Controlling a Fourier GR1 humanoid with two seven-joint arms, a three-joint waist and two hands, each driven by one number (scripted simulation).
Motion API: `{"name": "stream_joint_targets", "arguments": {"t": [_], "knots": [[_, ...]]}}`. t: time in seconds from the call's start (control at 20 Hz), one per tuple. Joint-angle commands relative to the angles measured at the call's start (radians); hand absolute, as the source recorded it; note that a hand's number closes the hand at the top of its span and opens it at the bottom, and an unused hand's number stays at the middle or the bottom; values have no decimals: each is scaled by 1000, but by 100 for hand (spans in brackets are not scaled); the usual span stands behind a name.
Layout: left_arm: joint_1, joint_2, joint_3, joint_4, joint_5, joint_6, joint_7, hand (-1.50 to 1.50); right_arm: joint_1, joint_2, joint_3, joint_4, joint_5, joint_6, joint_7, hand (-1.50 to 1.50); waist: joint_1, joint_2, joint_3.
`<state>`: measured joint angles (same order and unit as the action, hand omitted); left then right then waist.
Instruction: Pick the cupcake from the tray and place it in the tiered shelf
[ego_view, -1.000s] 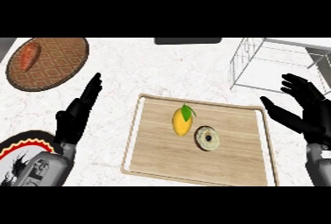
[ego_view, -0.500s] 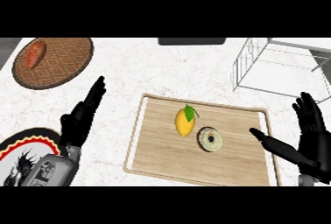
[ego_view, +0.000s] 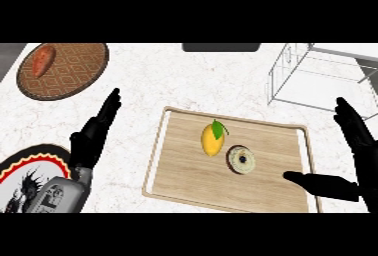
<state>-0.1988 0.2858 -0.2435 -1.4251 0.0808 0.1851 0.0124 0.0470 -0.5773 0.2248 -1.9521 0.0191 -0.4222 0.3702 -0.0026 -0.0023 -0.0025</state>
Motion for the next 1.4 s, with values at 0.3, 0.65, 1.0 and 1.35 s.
{"name": "stream_joint_targets", "arguments": {"t": [0.3, 0.65, 1.0, 1.35], "knots": [[7, -40, -34, -22, -36, 21, 20, 0, -193, -245, 173, -229, 105, 286, 600, -150, 19, -2, -3], [4, -25, 21, 10, -22, -21, -23, 0, -415, -152, 267, -270, 149, 403, 947, -150, 13, 1, 0], [25, -45, 19, -45, -43, -18, 29, 0, -456, -31, 316, -279, 238, 428, 1019, -150, 6, -1, 1], [42, -43, 43, -2, -28, -59, -31, 0, -568, 58, 292, -127, 282, 468, 1023, -150, 13, 1, 1]]}}
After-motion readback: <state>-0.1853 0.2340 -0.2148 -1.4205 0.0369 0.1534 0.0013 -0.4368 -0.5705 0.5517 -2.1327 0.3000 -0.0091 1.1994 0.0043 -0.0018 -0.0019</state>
